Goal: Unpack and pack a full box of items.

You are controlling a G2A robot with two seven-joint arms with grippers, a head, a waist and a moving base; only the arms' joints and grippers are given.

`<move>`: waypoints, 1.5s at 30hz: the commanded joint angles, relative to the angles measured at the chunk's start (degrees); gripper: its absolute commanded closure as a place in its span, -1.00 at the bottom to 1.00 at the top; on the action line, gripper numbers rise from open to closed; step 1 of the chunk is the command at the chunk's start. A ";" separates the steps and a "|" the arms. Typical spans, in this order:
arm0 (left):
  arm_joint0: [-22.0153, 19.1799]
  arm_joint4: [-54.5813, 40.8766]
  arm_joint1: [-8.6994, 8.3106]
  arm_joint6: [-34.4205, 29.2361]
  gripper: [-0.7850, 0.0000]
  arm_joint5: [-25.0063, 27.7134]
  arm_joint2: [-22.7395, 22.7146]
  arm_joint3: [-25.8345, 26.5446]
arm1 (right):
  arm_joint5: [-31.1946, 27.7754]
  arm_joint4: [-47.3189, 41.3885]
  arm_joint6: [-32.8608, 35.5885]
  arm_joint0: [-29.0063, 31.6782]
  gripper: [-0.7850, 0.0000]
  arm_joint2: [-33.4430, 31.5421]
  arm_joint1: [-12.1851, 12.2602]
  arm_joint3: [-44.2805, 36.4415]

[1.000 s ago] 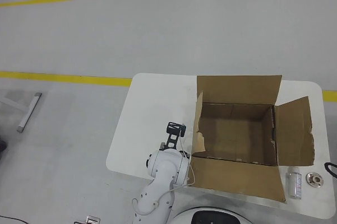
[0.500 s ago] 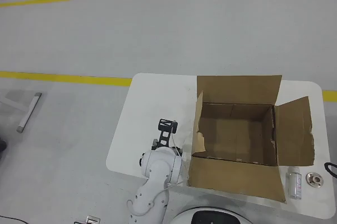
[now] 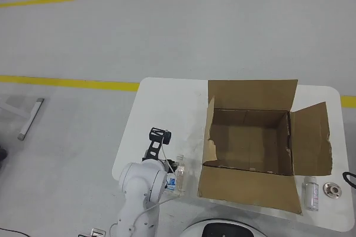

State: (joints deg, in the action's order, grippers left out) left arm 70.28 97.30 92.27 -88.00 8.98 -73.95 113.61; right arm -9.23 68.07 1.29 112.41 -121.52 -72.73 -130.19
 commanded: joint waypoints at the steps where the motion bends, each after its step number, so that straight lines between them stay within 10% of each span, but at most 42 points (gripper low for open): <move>1: -0.39 -0.08 0.10 0.01 -1.00 -0.31 1.53 -1.49 | 0.00 0.00 0.00 0.00 1.00 0.00 0.00 0.00; 10: -2.21 0.54 0.33 1.12 -1.00 -2.04 5.38 -10.34 | 0.00 0.00 0.00 0.00 1.00 0.00 0.00 0.00; 45: 1.18 4.86 -1.01 3.28 -1.00 -1.03 4.98 -17.35 | 0.00 0.00 0.00 0.00 1.00 0.00 0.00 0.00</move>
State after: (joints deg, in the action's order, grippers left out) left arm 71.58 101.91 91.27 -84.91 8.12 -69.02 96.76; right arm -9.23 68.07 1.29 112.41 -121.52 -72.73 -130.19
